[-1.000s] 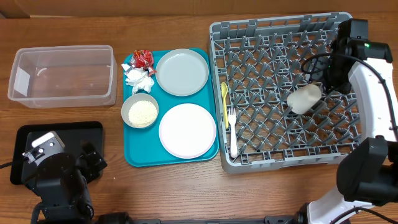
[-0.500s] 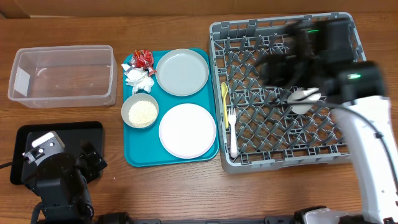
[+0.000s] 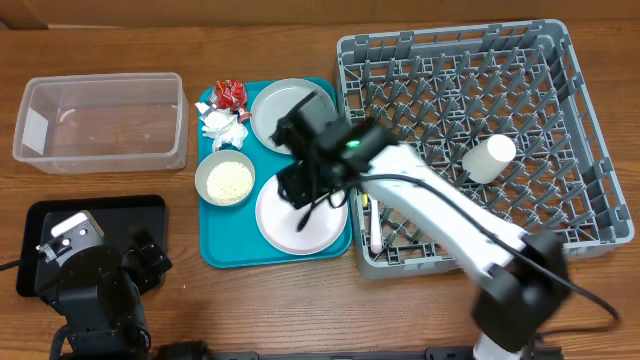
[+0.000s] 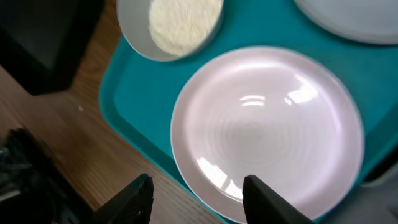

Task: Sort waste into correct bins and load items into the dishwasher rack
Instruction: 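Move the right gripper to the white plate and grip its rim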

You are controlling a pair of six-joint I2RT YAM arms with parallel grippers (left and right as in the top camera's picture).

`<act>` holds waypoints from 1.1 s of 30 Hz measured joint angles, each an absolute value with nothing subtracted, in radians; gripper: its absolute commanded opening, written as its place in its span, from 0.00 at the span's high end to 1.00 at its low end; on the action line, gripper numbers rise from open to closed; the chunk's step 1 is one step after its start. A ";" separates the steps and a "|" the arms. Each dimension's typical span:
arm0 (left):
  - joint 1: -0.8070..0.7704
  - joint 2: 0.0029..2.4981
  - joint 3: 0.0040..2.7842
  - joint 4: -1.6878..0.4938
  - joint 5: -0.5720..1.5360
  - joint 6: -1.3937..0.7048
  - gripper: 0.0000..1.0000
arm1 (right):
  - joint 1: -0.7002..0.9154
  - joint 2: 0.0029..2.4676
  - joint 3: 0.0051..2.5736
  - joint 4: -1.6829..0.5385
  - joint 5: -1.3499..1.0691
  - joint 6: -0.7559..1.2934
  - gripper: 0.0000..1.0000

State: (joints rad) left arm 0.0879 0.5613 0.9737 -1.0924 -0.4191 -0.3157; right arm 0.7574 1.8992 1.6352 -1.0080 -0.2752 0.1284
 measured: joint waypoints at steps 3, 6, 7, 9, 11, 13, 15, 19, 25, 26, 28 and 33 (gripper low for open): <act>0.088 0.561 0.974 -1.092 -0.419 -0.316 0.00 | 0.807 1.977 1.635 -1.003 -0.270 0.131 0.46; 0.088 0.561 0.974 -1.092 -0.419 -0.316 0.00 | 0.867 2.023 1.635 -0.999 -0.262 0.130 0.46; 0.088 0.561 0.974 -1.092 -0.419 -0.316 0.00 | 0.893 2.037 1.635 -0.994 -0.255 0.130 0.46; 0.088 0.561 0.974 -1.092 -0.419 -0.316 0.00 | 0.926 2.053 1.635 -0.987 -0.231 0.130 0.46; 0.088 0.561 0.974 -1.092 -0.419 -0.316 0.00 | 0.962 2.069 1.635 -0.986 -0.190 0.131 0.46; 0.088 0.561 0.974 -1.092 -0.419 -0.316 0.00 | 0.977 2.081 1.635 -0.985 -0.155 0.130 0.46; 0.088 0.561 0.974 -1.092 -0.419 -0.316 0.00 | 0.976 2.099 1.635 -0.969 -0.126 0.130 0.46; 0.088 0.561 0.974 -1.092 -0.419 -0.316 0.00 | 0.968 2.128 1.635 -0.937 -0.103 0.126 0.54; 0.088 0.561 0.974 -1.092 -0.419 -0.316 0.00 | 0.969 2.162 1.635 -0.935 -0.092 0.123 0.57; 0.088 0.561 0.974 -1.092 -0.419 -0.316 0.00 | 0.968 2.163 1.635 -0.934 -0.090 0.122 0.58; 0.088 0.561 0.974 -1.092 -0.419 -0.316 0.00 | 0.968 2.165 1.633 -0.925 -0.089 0.122 0.59; 0.088 0.561 0.974 -1.092 -0.419 -0.316 0.00 | 0.969 2.165 1.594 -0.862 -0.090 0.142 0.86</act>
State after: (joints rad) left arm 0.0879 0.5613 0.9737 -1.0924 -0.4191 -0.3157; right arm 0.9691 2.1647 1.5936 -0.8619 -0.0898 0.1417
